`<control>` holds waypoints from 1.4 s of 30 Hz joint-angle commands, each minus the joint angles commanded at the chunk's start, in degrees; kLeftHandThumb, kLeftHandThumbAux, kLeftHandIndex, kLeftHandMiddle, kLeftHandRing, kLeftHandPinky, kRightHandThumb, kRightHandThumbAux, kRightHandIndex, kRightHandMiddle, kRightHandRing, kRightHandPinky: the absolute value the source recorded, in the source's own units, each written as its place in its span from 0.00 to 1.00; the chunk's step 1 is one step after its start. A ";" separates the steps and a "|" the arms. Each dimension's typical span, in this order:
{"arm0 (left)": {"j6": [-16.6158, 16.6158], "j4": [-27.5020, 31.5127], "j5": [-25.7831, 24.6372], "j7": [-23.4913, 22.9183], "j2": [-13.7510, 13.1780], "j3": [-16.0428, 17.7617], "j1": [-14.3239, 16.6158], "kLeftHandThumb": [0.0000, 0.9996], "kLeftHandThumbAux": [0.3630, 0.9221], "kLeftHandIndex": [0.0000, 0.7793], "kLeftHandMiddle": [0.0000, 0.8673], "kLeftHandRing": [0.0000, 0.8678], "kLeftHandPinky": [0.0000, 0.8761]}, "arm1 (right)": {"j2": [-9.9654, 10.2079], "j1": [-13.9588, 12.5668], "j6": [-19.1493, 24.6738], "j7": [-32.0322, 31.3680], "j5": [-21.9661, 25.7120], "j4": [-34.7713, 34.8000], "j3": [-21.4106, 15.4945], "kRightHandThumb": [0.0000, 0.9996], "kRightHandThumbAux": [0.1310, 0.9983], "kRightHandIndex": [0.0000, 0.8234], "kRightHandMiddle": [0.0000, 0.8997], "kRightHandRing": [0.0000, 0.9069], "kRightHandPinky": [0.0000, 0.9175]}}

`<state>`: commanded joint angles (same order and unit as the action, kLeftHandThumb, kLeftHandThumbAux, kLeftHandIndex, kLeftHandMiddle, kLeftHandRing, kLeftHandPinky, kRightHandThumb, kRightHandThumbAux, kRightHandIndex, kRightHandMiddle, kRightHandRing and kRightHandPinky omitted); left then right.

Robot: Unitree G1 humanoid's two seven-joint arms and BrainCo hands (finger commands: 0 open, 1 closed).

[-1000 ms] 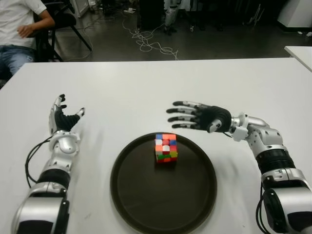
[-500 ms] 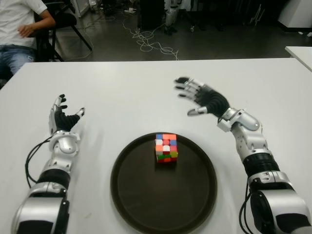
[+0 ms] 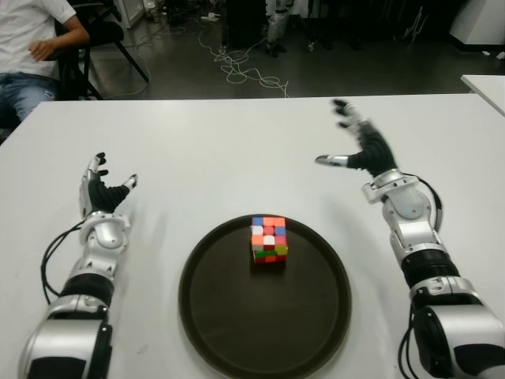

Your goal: Pick up the Rubik's Cube and put it in the plate

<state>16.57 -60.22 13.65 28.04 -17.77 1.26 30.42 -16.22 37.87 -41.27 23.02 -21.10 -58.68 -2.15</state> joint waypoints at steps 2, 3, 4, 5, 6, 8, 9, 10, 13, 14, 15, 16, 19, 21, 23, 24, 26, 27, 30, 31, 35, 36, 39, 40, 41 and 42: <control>-0.04 -0.04 -0.04 -0.14 0.01 0.00 0.03 0.31 0.68 0.14 0.19 0.20 0.23 | -0.68 0.58 2.24 2.60 -1.14 -1.46 0.92 0.00 0.89 0.00 0.00 0.00 0.03; -0.02 -0.05 -0.07 -0.15 0.05 0.02 0.05 0.31 0.68 0.14 0.18 0.19 0.22 | -1.20 1.04 3.49 3.63 -1.52 -2.87 1.40 0.00 0.87 0.00 0.00 0.00 0.03; 0.00 -0.06 -0.09 -0.16 0.07 0.03 0.06 0.31 0.68 0.14 0.18 0.19 0.22 | -1.56 1.41 4.24 4.46 -1.82 -3.98 1.78 0.00 0.86 0.00 0.00 0.00 0.03; 0.06 -0.03 -0.16 -0.22 0.12 0.07 0.05 0.31 0.68 0.14 0.18 0.19 0.22 | -1.81 1.68 5.50 5.26 -2.18 -5.18 2.28 0.00 0.85 0.00 0.00 0.00 0.03; 0.10 0.01 -0.22 -0.27 0.15 0.11 0.03 0.31 0.68 0.14 0.18 0.19 0.22 | -1.96 1.89 6.31 5.96 -2.50 -6.07 2.68 0.00 0.83 0.00 0.00 0.00 0.03; 0.22 0.08 -0.43 -0.49 0.22 0.23 0.00 0.30 0.69 0.14 0.18 0.19 0.22 | -1.91 2.13 8.03 6.90 -2.74 -8.14 3.25 0.00 0.80 0.00 0.00 0.00 0.03; 0.29 0.10 -0.55 -0.60 0.25 0.30 -0.01 0.30 0.69 0.14 0.18 0.18 0.22 | -1.79 2.27 9.07 6.99 -2.58 -9.24 3.33 0.00 0.80 0.00 0.00 0.00 0.03; 0.35 0.11 -0.62 -0.68 0.27 0.34 -0.02 0.30 0.69 0.14 0.18 0.19 0.23 | -1.71 2.45 9.72 7.23 -2.51 -10.15 3.47 0.00 0.79 0.00 0.00 0.00 0.03; 0.75 -0.25 -0.84 -0.94 0.19 0.48 -0.02 0.30 0.69 0.14 0.18 0.19 0.23 | -1.16 3.40 13.23 6.45 -1.18 -11.93 3.21 0.00 0.77 0.00 0.00 0.00 0.06; 0.82 -0.33 -0.83 -0.97 0.17 0.47 -0.05 0.30 0.68 0.14 0.18 0.20 0.23 | -1.01 3.62 13.91 6.24 -0.73 -12.31 3.12 0.00 0.76 0.00 0.00 0.00 0.06; 0.85 -0.37 -0.81 -0.98 0.16 0.45 -0.08 0.30 0.68 0.14 0.18 0.20 0.23 | -0.94 3.76 14.19 6.21 -0.47 -12.58 3.13 0.00 0.76 0.00 0.00 0.00 0.07; 0.86 -0.39 -0.78 -1.01 0.14 0.42 -0.12 0.30 0.68 0.14 0.18 0.20 0.23 | -0.84 3.85 14.54 6.00 -0.05 -12.77 2.99 0.00 0.75 0.00 0.00 0.00 0.07; 0.91 -0.43 -0.75 -1.05 0.11 0.40 -0.18 0.29 0.68 0.13 0.18 0.19 0.23 | -0.74 4.01 14.96 5.78 0.55 -13.04 2.92 0.00 0.74 0.00 0.00 0.00 0.07; 0.86 -0.34 -0.74 -1.09 0.07 0.42 -0.29 0.29 0.67 0.13 0.18 0.19 0.22 | -0.63 4.10 15.32 5.55 1.11 -13.16 2.74 0.00 0.73 0.00 0.00 0.00 0.08; 0.76 -0.28 -0.75 -1.12 0.04 0.45 -0.34 0.29 0.67 0.13 0.18 0.19 0.21 | -0.52 4.29 16.04 5.16 1.90 -13.42 2.33 0.00 0.72 0.00 0.00 0.01 0.09; 0.80 -0.31 -0.84 -1.18 0.06 0.52 -0.39 0.29 0.67 0.13 0.18 0.19 0.20 | -0.41 4.38 16.50 4.81 2.43 -13.59 2.03 0.00 0.71 0.00 0.01 0.02 0.11; 0.86 -0.33 -0.98 -1.25 0.10 0.64 -0.48 0.28 0.67 0.13 0.18 0.18 0.20 | -0.28 4.51 17.05 4.24 3.19 -13.80 1.75 0.00 0.70 0.00 0.03 0.07 0.15; 0.87 -0.32 -1.04 -1.27 0.11 0.68 -0.50 0.27 0.67 0.13 0.17 0.18 0.19 | -0.26 4.56 17.22 4.01 3.45 -13.86 1.71 0.00 0.69 0.00 0.05 0.11 0.18; 0.93 -0.30 -1.21 -1.24 0.13 0.72 -0.56 0.27 0.68 0.13 0.17 0.17 0.19 | -0.25 4.66 17.54 3.18 4.11 -13.96 1.63 0.00 0.68 0.00 0.09 0.18 0.22; 0.97 -0.29 -1.27 -1.22 0.14 0.73 -0.58 0.28 0.68 0.13 0.17 0.18 0.20 | -0.25 4.69 17.62 2.88 4.33 -13.99 1.59 0.00 0.68 0.00 0.09 0.18 0.21; 1.52 -0.56 -1.56 -1.12 0.21 0.89 -0.57 0.31 0.68 0.14 0.18 0.19 0.24 | -0.04 4.59 17.55 1.19 5.43 -13.89 1.28 0.00 0.67 0.00 0.07 0.12 0.13; 1.69 -0.61 -1.58 -1.12 0.23 0.91 -0.57 0.32 0.68 0.15 0.19 0.20 0.25 | 0.12 4.46 17.37 0.73 5.74 -13.69 1.18 0.00 0.66 0.00 0.05 0.09 0.10; 2.11 -0.66 -1.57 -1.14 0.30 0.94 -0.62 0.33 0.68 0.15 0.19 0.21 0.26 | 0.61 4.18 16.91 -0.57 6.74 -13.07 0.90 0.00 0.66 0.01 0.02 0.03 0.06; 2.19 -0.67 -1.57 -1.14 0.31 0.96 -0.63 0.33 0.68 0.15 0.20 0.21 0.27 | 0.69 4.15 16.84 -0.82 6.97 -12.96 0.86 0.00 0.66 0.01 0.01 0.02 0.05; 2.30 -0.64 -1.58 -1.19 0.32 0.98 -0.66 0.33 0.68 0.15 0.20 0.21 0.27 | 0.85 4.12 16.73 -1.39 7.45 -12.79 0.67 0.00 0.66 0.01 0.01 0.02 0.05; 2.39 -0.61 -1.62 -1.25 0.32 1.01 -0.68 0.33 0.68 0.15 0.20 0.21 0.27 | 1.03 4.13 16.63 -2.21 8.13 -12.67 0.31 0.00 0.67 0.01 0.01 0.01 0.04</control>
<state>18.96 -60.84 12.03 26.79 -17.45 2.27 29.74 -15.19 42.00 -24.65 20.80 -12.97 -71.35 -1.84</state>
